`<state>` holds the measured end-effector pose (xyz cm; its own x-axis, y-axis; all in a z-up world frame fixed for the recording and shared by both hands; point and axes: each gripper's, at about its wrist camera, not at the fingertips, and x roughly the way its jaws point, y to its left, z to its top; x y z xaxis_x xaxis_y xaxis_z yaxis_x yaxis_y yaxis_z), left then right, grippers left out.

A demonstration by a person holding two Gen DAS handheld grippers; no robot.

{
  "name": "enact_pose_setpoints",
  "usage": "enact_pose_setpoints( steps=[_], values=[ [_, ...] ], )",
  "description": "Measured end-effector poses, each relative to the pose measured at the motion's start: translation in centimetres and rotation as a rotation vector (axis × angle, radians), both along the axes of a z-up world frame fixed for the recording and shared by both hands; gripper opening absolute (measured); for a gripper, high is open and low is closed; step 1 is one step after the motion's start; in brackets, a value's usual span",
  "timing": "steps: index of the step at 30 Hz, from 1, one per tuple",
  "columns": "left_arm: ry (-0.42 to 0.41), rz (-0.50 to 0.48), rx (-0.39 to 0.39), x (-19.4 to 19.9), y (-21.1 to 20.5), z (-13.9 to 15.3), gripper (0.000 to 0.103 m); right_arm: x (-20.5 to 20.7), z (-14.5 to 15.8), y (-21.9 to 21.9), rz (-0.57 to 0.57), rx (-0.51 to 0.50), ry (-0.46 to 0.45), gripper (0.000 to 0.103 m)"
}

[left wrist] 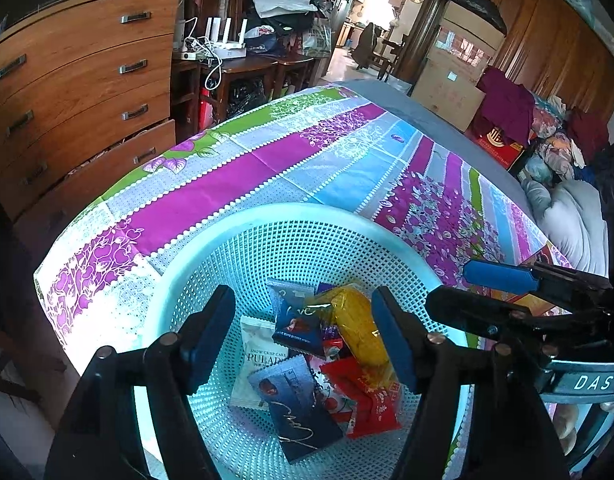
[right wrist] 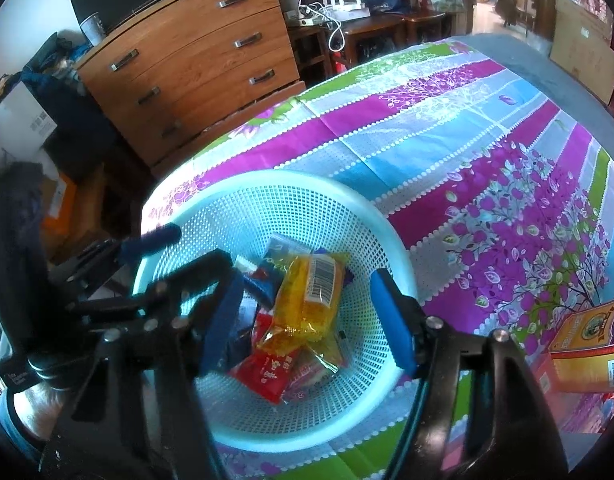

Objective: Organize snacks
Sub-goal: 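Move both grippers back toward the snack pile on the bed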

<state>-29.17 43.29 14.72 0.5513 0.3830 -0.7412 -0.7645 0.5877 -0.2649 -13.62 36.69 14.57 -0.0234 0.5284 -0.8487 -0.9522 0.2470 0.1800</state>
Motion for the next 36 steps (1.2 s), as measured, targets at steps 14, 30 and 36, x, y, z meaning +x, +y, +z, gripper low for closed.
enact_pose_setpoints(
  steps=[14, 30, 36],
  values=[
    [-0.144, -0.02, 0.044, -2.9, -3.8, 2.5, 0.082, -4.1, 2.7, -11.1, 0.03, 0.186, -0.035, 0.079],
    [-0.169, -0.409, 0.035, 2.6, -21.5, 3.7, 0.082, -2.8, -6.1, -40.2, -0.42, 0.026, 0.055, 0.079],
    [-0.118, -0.645, -0.012, 7.8, -30.2, 1.6, 0.082, 1.4, -5.3, -47.8, -0.622, 0.082, 0.017, 0.079]
  ],
)
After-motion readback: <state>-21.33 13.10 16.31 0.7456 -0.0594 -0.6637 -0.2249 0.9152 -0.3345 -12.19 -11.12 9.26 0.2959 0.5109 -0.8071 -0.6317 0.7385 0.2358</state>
